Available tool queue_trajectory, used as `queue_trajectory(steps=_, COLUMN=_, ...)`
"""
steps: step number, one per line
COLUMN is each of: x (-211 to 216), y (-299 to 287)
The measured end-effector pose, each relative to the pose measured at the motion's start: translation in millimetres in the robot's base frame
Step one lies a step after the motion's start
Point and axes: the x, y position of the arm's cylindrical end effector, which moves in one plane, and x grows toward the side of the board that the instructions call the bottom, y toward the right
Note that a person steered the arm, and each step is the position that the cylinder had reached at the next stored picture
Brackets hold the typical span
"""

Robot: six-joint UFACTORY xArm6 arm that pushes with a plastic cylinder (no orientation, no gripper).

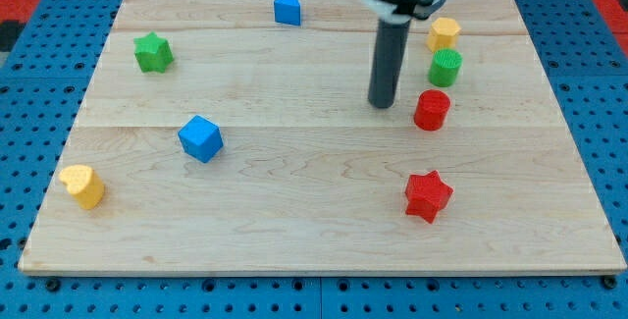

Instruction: Push red star slightly towards up

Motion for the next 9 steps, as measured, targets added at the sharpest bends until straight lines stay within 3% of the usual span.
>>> queue_trajectory(steps=1, x=25.5, y=79.4)
queue_trajectory(steps=2, x=31.4, y=107.4)
queue_trajectory(steps=3, x=96.4, y=118.0)
queue_trajectory(steps=4, x=156.4, y=57.7)
queue_trajectory(steps=5, x=154.4, y=-38.4)
queue_trajectory(steps=6, x=126.4, y=-21.7)
queue_trajectory(steps=7, x=139.3, y=31.8)
queue_trajectory(steps=8, x=122.1, y=60.6)
queue_trajectory(steps=9, x=96.6, y=56.4)
